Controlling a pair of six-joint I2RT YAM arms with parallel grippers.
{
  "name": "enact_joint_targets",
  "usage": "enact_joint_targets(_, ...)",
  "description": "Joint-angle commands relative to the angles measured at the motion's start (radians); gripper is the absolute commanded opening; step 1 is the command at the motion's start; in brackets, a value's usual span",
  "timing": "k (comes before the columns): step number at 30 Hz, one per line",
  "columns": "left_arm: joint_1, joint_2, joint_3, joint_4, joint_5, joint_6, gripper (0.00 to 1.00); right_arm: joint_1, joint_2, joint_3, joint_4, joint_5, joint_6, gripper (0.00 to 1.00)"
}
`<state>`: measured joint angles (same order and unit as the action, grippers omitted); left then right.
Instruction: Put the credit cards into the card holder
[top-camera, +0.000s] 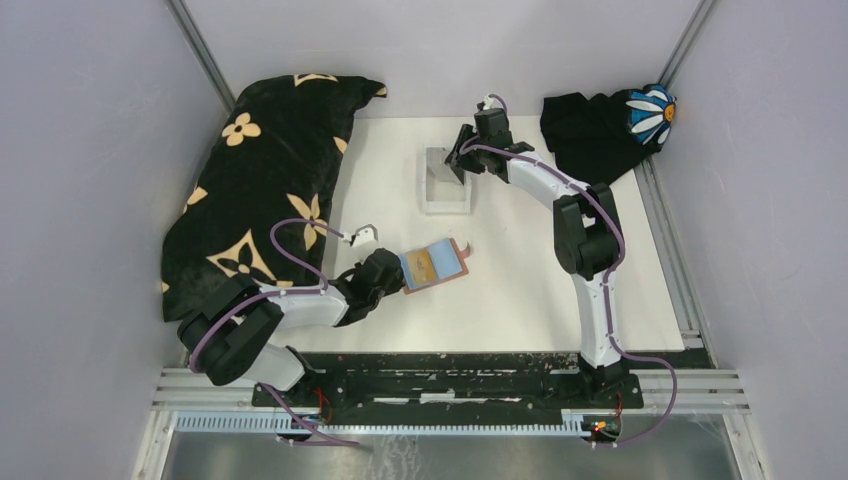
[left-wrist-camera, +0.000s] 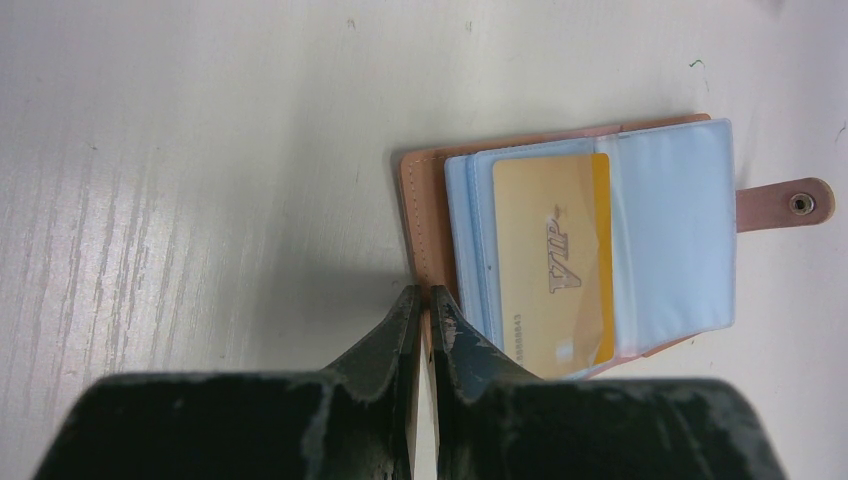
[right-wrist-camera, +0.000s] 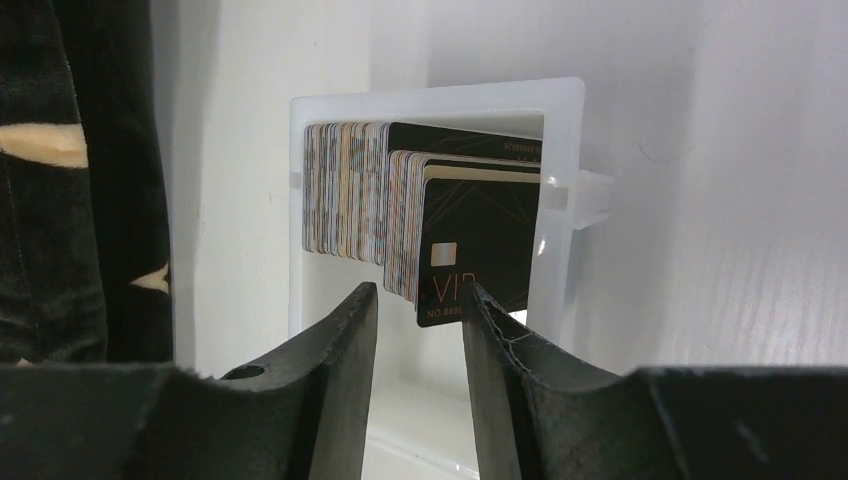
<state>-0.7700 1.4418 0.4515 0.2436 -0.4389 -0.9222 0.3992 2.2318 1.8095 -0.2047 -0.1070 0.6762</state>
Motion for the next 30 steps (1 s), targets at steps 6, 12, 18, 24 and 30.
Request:
enact_joint_targets(6, -0.002, 0.036, 0.000, -0.040, 0.014, 0.036, 0.14, 0.002, 0.015, 0.063, 0.003, 0.015, -0.005, 0.42)
enact_joint_targets(12, -0.002, 0.043, 0.002, -0.040, 0.011, 0.036, 0.14, 0.001, 0.051, 0.078, 0.023, -0.006, 0.027, 0.39)
enact_joint_targets(18, -0.003, 0.043, -0.003, -0.039, 0.013, 0.031, 0.14, 0.000, 0.062, 0.080, 0.027, -0.009, 0.039, 0.38)
enact_joint_targets(24, -0.002, 0.040, -0.008, -0.034, 0.015, 0.027, 0.14, 0.001, 0.063, 0.078, 0.034, -0.022, 0.046, 0.20)
enact_joint_targets(30, -0.002, 0.040, -0.012, -0.026, 0.021, 0.022, 0.14, 0.002, 0.043, 0.072, 0.045, -0.032, 0.057, 0.09)
